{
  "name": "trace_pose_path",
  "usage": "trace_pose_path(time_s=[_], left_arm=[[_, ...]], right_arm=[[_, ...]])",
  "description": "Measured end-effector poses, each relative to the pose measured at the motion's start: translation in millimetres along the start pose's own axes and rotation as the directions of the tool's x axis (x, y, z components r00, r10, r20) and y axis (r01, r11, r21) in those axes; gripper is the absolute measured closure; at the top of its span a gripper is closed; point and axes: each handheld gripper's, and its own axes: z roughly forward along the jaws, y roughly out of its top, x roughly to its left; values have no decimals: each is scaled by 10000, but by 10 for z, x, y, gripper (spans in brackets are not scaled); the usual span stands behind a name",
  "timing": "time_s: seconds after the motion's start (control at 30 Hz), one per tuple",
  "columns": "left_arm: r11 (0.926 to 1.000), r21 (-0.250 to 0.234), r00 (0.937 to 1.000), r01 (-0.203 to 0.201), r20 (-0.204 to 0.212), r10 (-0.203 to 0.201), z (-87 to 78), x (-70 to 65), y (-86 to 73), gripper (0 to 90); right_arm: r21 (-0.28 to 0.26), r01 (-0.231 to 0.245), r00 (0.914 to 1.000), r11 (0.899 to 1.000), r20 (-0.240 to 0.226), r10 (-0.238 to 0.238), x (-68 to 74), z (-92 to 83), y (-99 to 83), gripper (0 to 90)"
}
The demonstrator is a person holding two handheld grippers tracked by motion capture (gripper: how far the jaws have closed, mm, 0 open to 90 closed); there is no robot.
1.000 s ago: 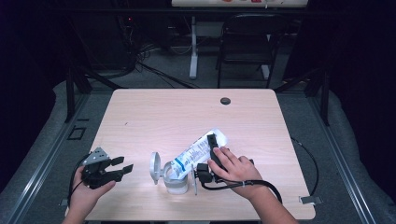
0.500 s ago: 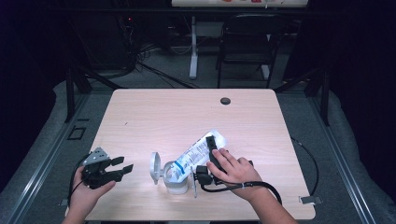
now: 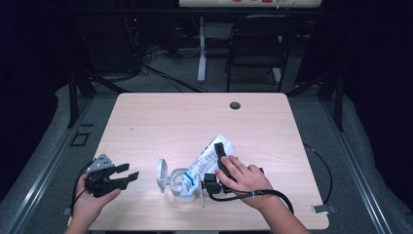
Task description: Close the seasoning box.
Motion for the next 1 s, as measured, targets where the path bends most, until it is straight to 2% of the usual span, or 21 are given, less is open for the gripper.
trace_pose_path(time_s=[0.57, 1.0], left_arm=[[10000, -45, 10000, 24, -15, -24, -4, -1, 1, 466], [10000, -10, 10000, -1, -6, 1, 0, 4, -2, 466]], right_arm=[[65, 67, 10000, 10000, 25, -67, -27, -3, 26, 632], [-115, -149, 9999, 9998, -19, 149, 13, 2, 19, 647]])
